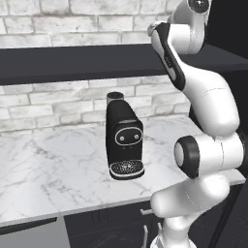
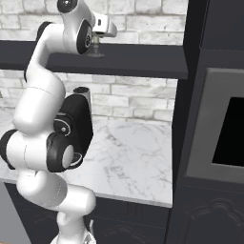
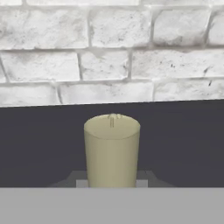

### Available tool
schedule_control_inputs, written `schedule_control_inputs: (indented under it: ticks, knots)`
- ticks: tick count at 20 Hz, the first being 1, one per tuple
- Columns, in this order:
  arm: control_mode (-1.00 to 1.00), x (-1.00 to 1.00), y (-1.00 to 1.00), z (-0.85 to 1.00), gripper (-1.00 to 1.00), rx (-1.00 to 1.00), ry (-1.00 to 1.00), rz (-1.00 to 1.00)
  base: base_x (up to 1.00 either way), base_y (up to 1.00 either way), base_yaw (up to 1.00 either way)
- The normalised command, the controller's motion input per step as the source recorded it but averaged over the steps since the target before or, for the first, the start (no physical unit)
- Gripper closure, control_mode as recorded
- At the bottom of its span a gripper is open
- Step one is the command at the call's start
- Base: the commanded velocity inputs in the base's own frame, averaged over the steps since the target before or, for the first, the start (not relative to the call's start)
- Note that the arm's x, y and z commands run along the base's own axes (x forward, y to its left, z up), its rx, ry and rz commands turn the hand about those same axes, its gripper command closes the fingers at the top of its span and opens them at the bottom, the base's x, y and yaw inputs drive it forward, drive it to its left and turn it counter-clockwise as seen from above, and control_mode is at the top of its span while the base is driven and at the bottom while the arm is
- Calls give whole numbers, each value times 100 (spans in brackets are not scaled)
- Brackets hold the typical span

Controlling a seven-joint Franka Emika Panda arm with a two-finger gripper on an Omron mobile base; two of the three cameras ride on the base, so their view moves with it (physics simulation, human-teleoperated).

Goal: Get the candle and the wine from the cabinet and move them to the dining counter.

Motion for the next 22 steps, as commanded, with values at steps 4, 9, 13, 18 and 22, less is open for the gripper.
schedule_control_inputs:
  ticks: [4,9,13,18,22]
  knots:
    - [-100,-96,0,4,100,-1,-13,0,0,0,0]
    - [-100,-100,0,3,100,-1,-25,0,0,0,0]
    - [-100,-92,0,0,100,0,-20,2,0,0,0]
    - [-100,-72,5,0,100,0,-5,0,0,0,0]
    - [-100,-47,14,14,100,-1,4,0,0,0,0]
